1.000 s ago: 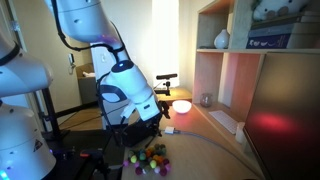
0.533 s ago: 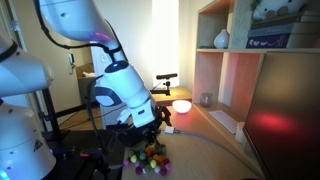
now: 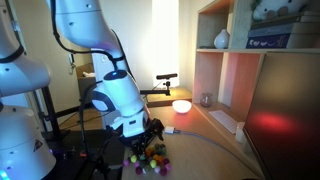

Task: Pick the string of beads and place it over the computer

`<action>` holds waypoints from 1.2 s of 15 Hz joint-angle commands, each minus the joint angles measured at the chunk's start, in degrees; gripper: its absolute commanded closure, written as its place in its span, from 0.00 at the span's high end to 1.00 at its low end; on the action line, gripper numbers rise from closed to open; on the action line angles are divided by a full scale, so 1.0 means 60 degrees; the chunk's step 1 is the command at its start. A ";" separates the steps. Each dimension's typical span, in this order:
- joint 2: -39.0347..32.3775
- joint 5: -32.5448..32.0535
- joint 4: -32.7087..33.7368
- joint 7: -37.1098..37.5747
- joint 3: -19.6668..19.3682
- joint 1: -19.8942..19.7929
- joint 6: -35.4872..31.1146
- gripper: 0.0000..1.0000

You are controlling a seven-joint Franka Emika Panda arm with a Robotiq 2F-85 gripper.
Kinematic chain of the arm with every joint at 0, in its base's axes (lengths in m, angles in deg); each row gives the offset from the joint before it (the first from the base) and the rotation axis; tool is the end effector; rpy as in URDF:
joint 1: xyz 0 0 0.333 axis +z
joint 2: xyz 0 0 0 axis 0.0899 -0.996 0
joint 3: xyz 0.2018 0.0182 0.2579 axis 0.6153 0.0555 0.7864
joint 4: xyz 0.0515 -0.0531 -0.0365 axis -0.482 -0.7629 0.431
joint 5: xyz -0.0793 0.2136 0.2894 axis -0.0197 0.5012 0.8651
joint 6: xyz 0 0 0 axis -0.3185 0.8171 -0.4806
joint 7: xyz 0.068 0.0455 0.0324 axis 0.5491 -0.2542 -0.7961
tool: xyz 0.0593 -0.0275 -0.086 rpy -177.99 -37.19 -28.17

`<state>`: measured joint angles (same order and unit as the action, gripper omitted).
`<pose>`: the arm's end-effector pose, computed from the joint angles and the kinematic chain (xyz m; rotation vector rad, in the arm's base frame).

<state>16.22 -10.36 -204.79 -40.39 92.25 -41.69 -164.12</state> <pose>0.3864 0.0277 0.2003 -2.6352 1.1199 -0.3792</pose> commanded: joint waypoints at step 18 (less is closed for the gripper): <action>0.0211 0.0361 0.1084 0.0229 -0.5600 0.6187 0.2650 0.34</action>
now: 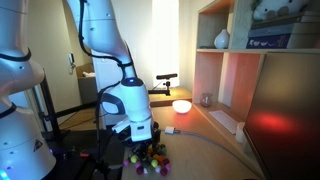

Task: Pick the string of beads and place it over the computer

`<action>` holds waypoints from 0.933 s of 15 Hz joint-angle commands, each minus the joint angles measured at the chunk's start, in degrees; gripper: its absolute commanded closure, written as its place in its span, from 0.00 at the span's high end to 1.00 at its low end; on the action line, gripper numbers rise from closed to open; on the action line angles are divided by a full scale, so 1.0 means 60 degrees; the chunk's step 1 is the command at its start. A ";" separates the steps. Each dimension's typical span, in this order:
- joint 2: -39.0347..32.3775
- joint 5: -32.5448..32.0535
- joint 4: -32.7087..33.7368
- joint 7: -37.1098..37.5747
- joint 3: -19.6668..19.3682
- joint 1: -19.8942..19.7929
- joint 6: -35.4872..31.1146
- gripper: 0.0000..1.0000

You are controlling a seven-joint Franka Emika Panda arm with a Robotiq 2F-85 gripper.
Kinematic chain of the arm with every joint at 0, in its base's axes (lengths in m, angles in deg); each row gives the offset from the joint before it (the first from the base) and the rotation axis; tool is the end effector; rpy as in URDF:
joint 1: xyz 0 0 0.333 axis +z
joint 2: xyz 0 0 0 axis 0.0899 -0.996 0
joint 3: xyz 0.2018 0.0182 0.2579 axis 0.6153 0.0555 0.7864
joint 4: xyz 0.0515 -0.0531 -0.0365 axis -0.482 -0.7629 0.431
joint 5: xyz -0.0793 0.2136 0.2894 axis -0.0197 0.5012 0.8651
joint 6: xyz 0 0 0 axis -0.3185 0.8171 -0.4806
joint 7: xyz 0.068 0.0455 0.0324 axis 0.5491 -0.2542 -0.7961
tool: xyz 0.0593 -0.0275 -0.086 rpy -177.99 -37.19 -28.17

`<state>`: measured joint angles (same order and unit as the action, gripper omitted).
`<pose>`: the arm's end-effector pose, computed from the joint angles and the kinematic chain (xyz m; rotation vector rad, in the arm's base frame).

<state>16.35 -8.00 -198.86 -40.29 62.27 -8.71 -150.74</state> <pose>0.3989 0.0503 0.1650 -2.7930 1.0671 -0.1674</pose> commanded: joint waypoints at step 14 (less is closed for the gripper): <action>0.0259 -0.1298 0.0176 0.1974 -0.2263 0.2364 0.0582 0.64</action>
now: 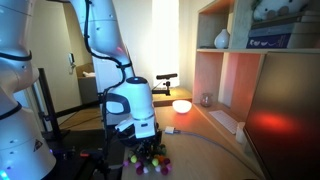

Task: Pick the string of beads and place it over the computer

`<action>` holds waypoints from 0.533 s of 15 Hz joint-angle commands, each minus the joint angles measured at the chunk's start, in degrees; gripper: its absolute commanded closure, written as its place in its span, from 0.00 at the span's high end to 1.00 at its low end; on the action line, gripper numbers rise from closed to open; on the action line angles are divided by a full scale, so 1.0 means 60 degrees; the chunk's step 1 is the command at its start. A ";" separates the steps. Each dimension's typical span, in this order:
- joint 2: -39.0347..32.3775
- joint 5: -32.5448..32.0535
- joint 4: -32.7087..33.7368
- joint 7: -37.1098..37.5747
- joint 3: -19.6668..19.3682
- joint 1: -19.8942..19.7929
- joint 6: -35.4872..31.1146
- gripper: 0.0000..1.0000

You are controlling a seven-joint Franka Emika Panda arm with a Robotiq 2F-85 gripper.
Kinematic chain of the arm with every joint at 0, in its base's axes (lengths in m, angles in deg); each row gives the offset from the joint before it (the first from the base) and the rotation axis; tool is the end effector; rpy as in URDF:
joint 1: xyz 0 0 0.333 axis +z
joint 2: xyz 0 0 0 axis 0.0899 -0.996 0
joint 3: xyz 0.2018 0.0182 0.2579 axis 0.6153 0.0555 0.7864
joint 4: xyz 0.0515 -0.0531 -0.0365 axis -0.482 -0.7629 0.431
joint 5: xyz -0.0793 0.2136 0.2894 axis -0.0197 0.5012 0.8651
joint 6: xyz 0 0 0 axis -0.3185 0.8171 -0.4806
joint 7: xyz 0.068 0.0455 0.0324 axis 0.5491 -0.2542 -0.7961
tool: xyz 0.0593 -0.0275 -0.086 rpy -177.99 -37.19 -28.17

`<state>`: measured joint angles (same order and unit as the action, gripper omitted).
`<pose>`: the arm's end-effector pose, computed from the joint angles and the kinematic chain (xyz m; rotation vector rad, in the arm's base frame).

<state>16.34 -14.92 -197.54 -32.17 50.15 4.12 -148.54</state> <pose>0.4089 0.0627 0.1645 -2.8434 1.0638 -0.1836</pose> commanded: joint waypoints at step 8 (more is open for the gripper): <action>0.0218 -0.0191 -0.0280 0.0920 -0.0588 0.0605 0.0138 1.00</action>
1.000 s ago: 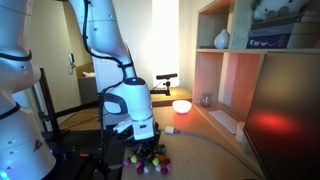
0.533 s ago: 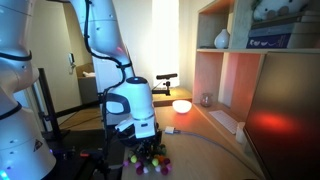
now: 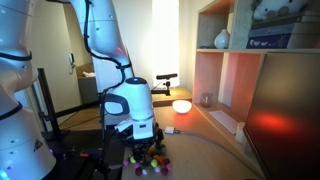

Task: Pick the string of beads and place it over the computer

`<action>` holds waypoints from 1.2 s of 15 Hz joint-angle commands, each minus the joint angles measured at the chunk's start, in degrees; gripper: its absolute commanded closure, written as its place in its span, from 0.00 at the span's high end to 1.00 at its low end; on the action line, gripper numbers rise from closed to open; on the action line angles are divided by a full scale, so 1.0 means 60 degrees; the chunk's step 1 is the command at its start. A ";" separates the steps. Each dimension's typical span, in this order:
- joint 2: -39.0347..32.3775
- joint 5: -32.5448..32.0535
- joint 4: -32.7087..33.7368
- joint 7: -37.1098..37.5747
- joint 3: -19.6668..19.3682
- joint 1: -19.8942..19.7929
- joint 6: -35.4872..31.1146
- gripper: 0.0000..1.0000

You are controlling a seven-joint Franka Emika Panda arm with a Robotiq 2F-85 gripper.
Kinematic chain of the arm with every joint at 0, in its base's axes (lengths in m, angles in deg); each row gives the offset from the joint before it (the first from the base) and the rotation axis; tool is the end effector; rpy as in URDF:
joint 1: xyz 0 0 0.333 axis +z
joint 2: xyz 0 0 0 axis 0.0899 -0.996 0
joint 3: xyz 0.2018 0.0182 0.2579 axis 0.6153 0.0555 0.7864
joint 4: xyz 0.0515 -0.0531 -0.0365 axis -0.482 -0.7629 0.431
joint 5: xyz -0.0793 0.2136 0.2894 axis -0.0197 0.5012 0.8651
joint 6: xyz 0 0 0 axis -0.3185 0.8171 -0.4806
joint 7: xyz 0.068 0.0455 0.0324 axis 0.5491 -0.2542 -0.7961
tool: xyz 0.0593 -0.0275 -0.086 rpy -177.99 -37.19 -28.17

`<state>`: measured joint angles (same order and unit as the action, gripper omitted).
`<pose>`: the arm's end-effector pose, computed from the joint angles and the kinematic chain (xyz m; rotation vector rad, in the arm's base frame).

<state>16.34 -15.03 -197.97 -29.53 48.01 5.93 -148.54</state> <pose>0.4063 0.0585 0.1631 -2.8309 1.1340 -0.1832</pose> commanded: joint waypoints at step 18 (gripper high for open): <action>-0.0010 -0.0167 -0.0097 0.0969 -0.0269 0.0505 0.0297 0.35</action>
<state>15.97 -15.05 -198.83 -25.46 47.53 7.89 -148.48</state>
